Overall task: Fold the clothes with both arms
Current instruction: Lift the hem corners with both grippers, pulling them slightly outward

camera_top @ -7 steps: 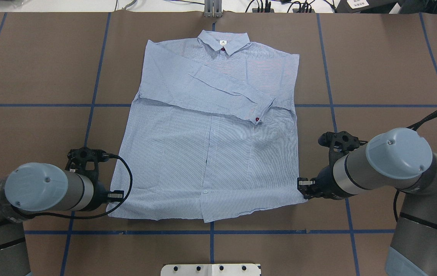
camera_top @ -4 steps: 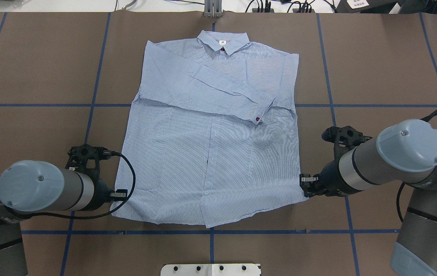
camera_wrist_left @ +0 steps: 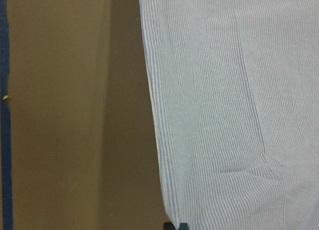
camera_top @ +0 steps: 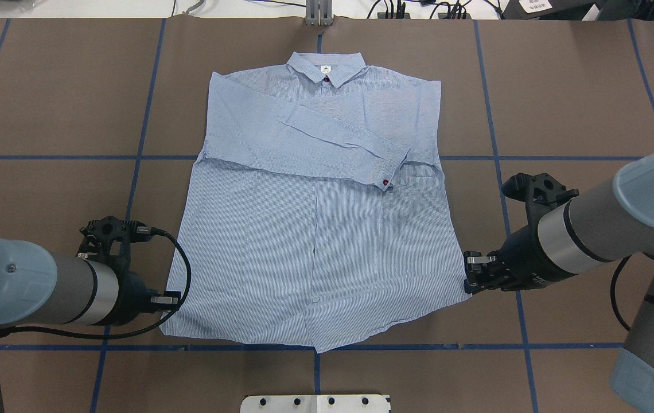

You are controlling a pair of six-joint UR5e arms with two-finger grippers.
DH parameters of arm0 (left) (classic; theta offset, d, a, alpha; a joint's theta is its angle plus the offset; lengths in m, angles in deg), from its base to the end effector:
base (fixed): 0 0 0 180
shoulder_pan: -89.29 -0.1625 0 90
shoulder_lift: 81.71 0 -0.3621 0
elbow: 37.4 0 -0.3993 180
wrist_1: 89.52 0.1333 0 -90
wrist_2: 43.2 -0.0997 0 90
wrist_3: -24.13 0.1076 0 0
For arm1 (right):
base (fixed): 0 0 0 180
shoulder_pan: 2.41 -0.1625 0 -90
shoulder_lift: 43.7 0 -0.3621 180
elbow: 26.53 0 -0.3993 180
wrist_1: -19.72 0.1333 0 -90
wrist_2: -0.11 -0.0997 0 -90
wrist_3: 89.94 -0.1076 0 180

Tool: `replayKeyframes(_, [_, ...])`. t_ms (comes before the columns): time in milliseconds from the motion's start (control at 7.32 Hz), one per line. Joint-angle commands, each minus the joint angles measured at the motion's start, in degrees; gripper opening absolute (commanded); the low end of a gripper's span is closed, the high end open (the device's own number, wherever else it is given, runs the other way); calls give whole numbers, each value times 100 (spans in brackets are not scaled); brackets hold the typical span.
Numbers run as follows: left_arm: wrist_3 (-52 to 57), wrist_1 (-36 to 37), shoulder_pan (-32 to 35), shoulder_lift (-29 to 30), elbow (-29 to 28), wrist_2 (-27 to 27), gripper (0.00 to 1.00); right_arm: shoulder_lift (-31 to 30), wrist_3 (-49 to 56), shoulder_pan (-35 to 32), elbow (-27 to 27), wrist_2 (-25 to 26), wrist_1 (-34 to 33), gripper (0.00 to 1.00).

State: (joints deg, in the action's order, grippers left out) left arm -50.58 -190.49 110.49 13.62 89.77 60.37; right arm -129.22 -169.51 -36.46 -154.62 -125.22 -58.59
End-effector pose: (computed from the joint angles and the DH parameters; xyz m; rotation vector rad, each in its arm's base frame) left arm 0.4004 -0.2712 0.2354 0.0824 0.9502 0.0153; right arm -0.3346 -0.3119 0.2237 -0.1796 -1.0593 0.0800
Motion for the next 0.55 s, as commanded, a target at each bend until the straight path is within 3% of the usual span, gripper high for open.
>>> replayKeyframes(0, [0, 8, -2, -15, 53, 67, 0, -218, 343, -303, -41, -307, 0, 0])
replayKeyframes(410, [0, 401, -2, -6, 622, 331, 0, -595, 442, -445, -41, -649, 559, 0])
